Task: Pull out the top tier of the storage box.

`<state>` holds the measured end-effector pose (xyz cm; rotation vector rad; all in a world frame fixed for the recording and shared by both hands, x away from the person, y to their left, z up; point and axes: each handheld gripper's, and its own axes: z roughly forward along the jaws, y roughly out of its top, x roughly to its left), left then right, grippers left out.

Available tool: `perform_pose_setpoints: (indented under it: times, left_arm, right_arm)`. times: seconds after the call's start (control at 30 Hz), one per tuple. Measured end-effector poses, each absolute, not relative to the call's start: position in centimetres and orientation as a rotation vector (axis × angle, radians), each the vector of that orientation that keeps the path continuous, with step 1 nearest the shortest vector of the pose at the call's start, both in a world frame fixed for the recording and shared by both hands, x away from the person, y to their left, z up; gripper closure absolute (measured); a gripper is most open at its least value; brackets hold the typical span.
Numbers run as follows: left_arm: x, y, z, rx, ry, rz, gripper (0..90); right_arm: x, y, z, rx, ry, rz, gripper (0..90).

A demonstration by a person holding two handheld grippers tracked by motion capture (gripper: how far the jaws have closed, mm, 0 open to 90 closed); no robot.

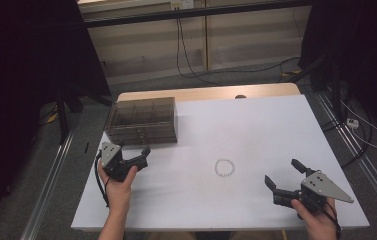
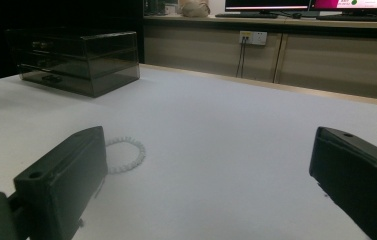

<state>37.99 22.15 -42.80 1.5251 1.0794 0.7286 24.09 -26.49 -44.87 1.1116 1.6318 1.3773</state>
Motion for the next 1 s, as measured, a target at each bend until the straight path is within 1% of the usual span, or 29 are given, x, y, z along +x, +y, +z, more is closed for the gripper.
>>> perform_pose_setpoints:
  times: [0.37,1.0]
  left_arm:
    - [39.0,21.8,-43.4,1.517,1.119,0.768,2.2]
    - [40.1,21.4,-44.1,1.516,1.140,0.831,4.5]
  right_arm:
    - [24.1,-26.4,-44.9,1.111,1.634,1.374,1.7]
    - [24.1,-26.4,-44.8,1.103,1.633,1.382,1.8]
